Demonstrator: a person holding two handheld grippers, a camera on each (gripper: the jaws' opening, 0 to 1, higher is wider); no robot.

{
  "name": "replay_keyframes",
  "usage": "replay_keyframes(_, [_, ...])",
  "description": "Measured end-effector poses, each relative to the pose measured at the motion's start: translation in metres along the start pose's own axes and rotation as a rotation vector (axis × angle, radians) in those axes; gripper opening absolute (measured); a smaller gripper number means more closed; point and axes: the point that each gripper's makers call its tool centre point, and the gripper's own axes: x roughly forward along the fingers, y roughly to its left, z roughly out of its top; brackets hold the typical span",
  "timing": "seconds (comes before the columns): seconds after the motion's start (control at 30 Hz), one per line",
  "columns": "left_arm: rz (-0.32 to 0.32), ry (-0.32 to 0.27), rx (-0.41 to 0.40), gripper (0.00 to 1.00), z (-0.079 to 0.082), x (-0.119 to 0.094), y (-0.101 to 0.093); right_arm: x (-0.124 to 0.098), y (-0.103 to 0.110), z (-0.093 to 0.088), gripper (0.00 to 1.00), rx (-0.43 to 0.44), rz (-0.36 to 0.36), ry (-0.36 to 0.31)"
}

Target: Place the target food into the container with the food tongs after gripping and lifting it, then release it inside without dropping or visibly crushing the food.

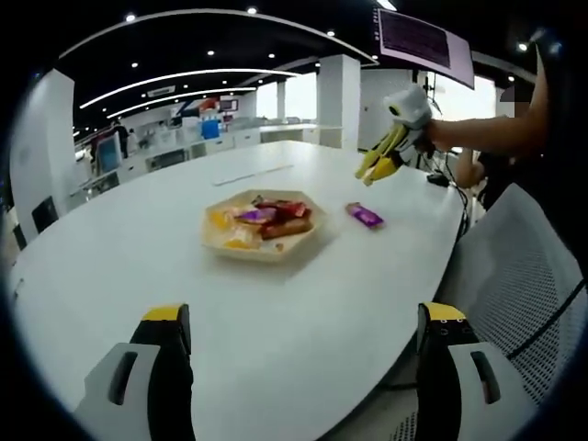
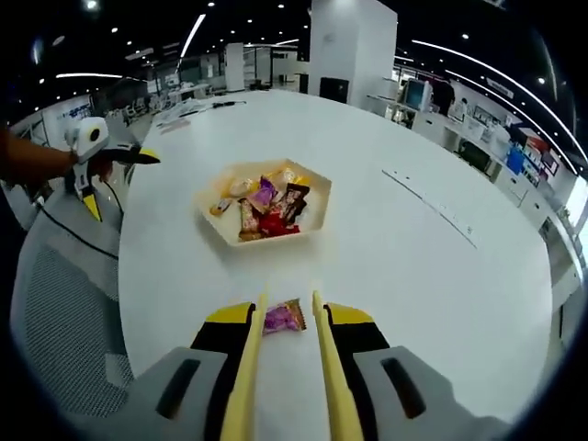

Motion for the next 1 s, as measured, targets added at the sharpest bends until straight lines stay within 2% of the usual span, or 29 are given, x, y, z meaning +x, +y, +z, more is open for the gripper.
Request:
replay_keyframes(0.07, [0.003, 0.005, -0.006, 1.0, -0.001, 0.0, 0.001, -0.003, 0.007, -0.002, 0.28, 0.009, 0.006, -0.004])
replay_keyframes(0.33, [-0.01, 0.008, 0.0, 1.0, -0.002, 0.001, -0.001, -0.006, 0.013, -0.003, 0.28, 0.041, -0.036, -0.003])
replay_keyframes(0.5, [-0.011, -0.002, -0.001, 1.0, 0.0, 0.0, -0.001, 0.005, 0.021, -0.002, 0.28, 0.065, -0.033, -0.01])
replay_keyframes(0.7, [-0.008, -0.008, -0.004, 0.99, 0.0, 0.0, -0.001, 0.023, 0.043, 0.003, 0.28, 0.07, 0.011, -0.007])
replay_keyframes(0.77, [-0.007, -0.011, -0.004, 0.99, 0.001, -0.001, -0.001, 0.029, 0.043, -0.001, 0.29, 0.061, -0.001, 0.016])
replay_keyframes(0.83, [-0.004, -0.011, -0.005, 0.99, 0.001, -0.001, 0.0, 0.033, 0.036, -0.008, 0.29, 0.025, -0.057, 0.05])
replay_keyframes(0.87, [-0.003, -0.011, -0.006, 0.99, 0.001, -0.001, 0.0, 0.034, 0.035, -0.011, 0.29, 0.044, -0.072, 0.06])
replay_keyframes(1.0, [-0.001, -0.01, -0.005, 0.99, 0.001, -0.001, 0.0, 0.038, 0.036, -0.016, 0.29, 0.054, -0.077, 0.073])
